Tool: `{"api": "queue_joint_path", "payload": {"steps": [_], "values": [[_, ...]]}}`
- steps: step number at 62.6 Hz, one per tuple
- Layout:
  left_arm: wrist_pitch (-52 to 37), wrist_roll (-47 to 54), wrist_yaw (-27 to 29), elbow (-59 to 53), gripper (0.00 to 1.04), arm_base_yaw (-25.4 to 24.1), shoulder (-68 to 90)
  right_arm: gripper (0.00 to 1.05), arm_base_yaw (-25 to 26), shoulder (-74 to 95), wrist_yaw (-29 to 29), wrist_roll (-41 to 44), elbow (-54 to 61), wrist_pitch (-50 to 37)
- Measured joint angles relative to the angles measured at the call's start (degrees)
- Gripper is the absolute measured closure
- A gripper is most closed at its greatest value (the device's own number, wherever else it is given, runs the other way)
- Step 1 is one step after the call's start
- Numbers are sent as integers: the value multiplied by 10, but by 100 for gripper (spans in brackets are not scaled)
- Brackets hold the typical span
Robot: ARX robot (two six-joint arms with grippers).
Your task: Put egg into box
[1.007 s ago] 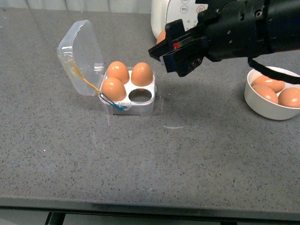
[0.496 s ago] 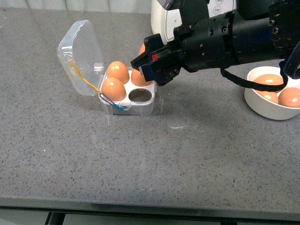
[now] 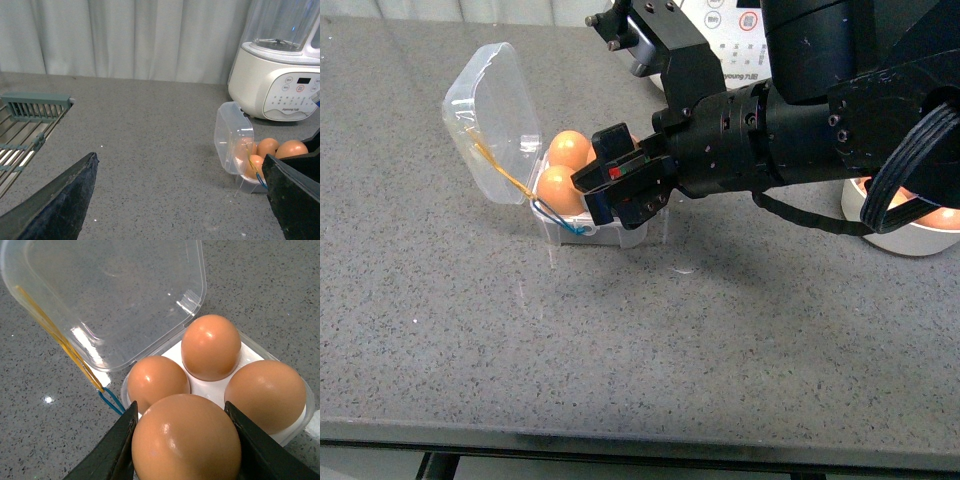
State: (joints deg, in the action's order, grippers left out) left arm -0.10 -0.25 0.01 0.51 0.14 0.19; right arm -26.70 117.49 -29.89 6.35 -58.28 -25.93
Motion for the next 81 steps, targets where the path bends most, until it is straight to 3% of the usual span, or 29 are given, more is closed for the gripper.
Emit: {"api": "queue_joint_path", "payload": {"steps": [32,52,68,81], "values": [[0,0,0,0,7,0,0,61,8,12,9,17,-20,15],[0,0,0,0,7,0,0,8,14,12,20,17,-20,-15],[0,0,0,0,7,0,0,9,37,-34,77,-5,26,-82],[0,0,0,0,7,0,0,9,66,-112,176,-30,106,-146]]}}
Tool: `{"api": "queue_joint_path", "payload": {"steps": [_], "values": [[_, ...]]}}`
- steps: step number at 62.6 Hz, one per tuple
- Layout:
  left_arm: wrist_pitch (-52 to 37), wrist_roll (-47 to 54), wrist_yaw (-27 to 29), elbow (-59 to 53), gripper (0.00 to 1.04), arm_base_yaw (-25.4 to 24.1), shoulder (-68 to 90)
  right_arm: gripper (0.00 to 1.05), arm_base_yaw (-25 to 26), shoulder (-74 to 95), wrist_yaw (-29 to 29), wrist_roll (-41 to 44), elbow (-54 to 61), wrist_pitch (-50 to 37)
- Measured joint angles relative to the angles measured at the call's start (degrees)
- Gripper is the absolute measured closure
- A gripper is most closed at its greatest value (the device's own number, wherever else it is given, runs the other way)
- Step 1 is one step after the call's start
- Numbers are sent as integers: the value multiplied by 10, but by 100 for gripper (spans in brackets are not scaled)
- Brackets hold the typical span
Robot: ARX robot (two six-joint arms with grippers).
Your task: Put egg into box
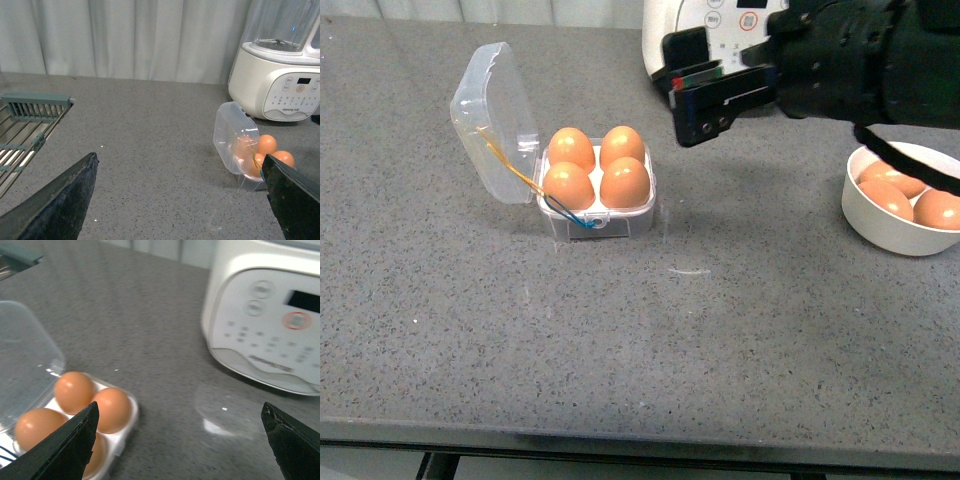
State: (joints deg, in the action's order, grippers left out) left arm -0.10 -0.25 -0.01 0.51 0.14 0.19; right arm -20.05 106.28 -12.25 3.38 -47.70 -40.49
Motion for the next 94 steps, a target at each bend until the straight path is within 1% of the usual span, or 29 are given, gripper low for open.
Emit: {"api": "queue_joint_path", "payload": {"steps": [5,13,15,17,18,20,21,22,24,36,38,41,48,50,69,71,73,74,80,94], "values": [[0,0,0,0,7,0,0,9,16,-35,26,-8,37,-20],[0,0,0,0,7,0,0,9,41,-103,55,-21,94,-24],[0,0,0,0,7,0,0,9,46,-122,66,-25,108,-22],[0,0,0,0,7,0,0,10,48,-137,91,-26,122,-29],[0,0,0,0,7,0,0,15,47,-146,142,-27,140,-72],[0,0,0,0,7,0,0,22,48,-154,209,-27,166,-138],[0,0,0,0,7,0,0,25,50,-159,232,-27,179,-163],[0,0,0,0,7,0,0,27,51,-163,240,-27,186,-174],[0,0,0,0,7,0,0,34,57,-179,253,-27,212,-204],[0,0,0,0,7,0,0,66,91,-257,228,-27,299,-216],[0,0,0,0,7,0,0,73,98,-265,222,-27,316,-229],[0,0,0,0,7,0,0,80,105,-271,217,-27,334,-245],[0,0,0,0,7,0,0,100,120,-307,201,-27,374,-233],[0,0,0,0,7,0,0,104,124,-321,197,-26,381,-227],[0,0,0,0,7,0,0,104,153,-456,169,-28,435,-148],[0,0,0,0,7,0,0,104,162,-471,155,-28,438,-137],[0,0,0,0,7,0,0,104,179,-490,130,-28,443,-123],[0,0,0,0,7,0,0,104,182,-495,127,-28,444,-119],[0,0,0,0,7,0,0,104,198,-543,126,-28,455,-83],[0,0,0,0,7,0,0,104,199,-656,123,-28,471,12]]}}
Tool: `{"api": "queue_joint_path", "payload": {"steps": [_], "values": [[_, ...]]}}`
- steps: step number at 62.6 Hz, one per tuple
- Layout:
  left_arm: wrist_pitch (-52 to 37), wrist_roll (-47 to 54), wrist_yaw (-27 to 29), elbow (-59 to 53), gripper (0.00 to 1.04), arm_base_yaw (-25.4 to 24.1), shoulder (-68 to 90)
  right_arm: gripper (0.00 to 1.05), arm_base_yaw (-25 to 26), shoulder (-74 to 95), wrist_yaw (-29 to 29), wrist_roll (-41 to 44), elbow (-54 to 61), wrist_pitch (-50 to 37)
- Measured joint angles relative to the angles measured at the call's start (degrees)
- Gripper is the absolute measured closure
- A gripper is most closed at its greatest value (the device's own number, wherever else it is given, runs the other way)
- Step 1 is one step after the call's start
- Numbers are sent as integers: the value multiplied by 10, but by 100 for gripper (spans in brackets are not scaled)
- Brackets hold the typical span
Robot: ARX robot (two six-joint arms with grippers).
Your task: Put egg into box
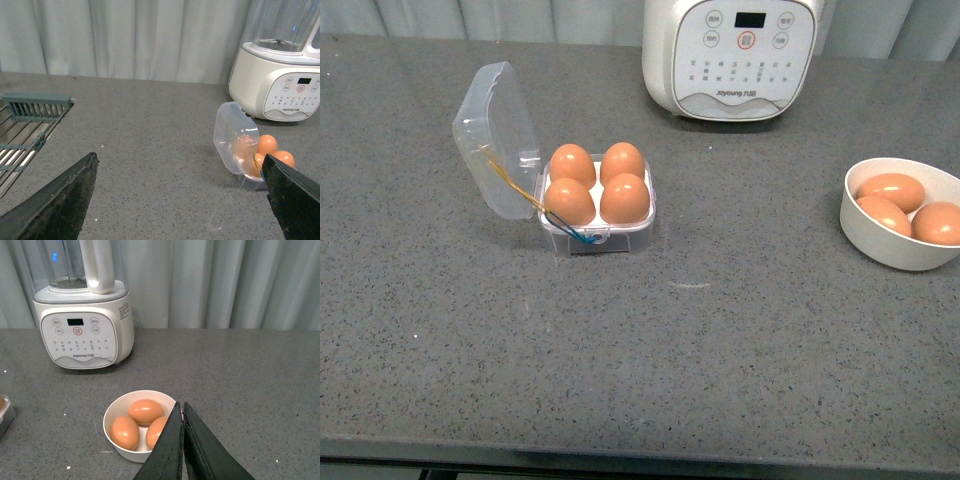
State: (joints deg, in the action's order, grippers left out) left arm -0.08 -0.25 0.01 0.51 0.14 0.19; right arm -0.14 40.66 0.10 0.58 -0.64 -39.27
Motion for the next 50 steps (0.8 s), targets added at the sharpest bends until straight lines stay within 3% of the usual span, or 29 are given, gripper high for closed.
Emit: {"api": "queue_joint_path", "payload": {"steps": [27,50], "values": [[0,0,0,0,7,0,0,104,0,-175,0,0,3,161],[0,0,0,0,7,0,0,104,0,-256,0,0,3,239]]}}
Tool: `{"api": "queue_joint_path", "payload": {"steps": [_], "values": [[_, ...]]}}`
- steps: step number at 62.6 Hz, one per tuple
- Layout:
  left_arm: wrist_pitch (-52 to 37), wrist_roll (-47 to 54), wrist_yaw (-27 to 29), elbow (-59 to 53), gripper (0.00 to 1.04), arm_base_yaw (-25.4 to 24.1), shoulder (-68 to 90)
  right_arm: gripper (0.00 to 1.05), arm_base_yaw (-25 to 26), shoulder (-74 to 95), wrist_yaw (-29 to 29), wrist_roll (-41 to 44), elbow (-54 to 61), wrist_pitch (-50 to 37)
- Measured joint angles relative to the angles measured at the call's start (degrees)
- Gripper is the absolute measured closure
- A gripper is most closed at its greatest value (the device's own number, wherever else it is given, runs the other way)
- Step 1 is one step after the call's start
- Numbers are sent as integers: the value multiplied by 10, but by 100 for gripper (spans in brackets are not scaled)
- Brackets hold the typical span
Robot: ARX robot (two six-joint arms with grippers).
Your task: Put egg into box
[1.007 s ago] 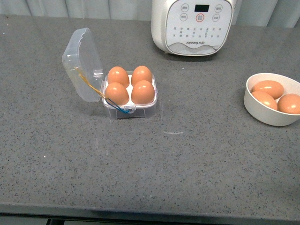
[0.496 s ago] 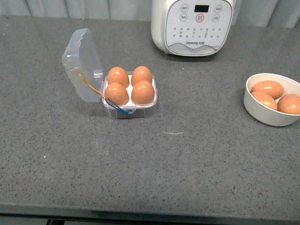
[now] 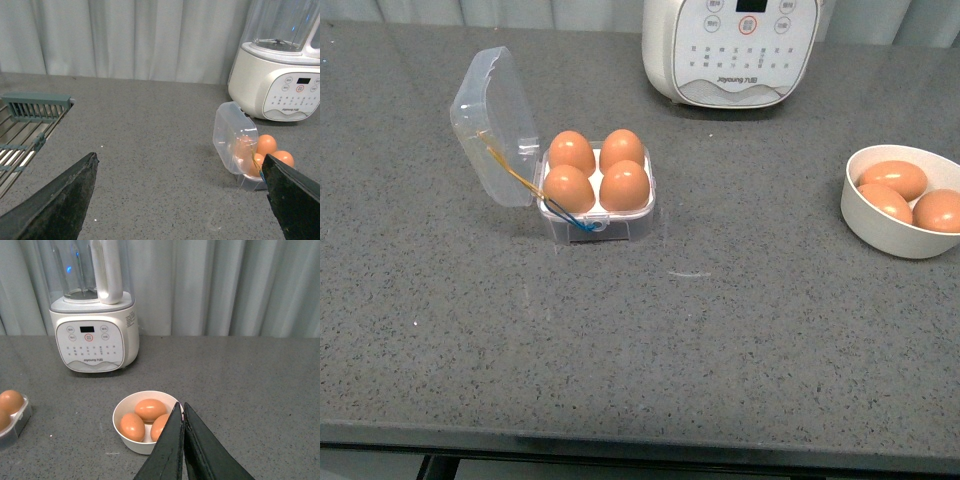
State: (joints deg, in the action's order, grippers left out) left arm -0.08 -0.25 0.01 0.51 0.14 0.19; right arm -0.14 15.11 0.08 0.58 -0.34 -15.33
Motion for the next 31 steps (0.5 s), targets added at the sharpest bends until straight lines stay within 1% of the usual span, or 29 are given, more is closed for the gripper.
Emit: {"api": "queue_joint_path", "payload": {"steps": [21,23,27,31], "values": [[0,0,0,0,7,0,0,104,0,-51,0,0,0,50],[0,0,0,0,7,0,0,104,0,-69,0,0,0,71],[0,0,0,0,7,0,0,104,0,-121,0,0,0,142],[0,0,0,0,7,0,0,104,0,-146,-2,0,0,150]]}}
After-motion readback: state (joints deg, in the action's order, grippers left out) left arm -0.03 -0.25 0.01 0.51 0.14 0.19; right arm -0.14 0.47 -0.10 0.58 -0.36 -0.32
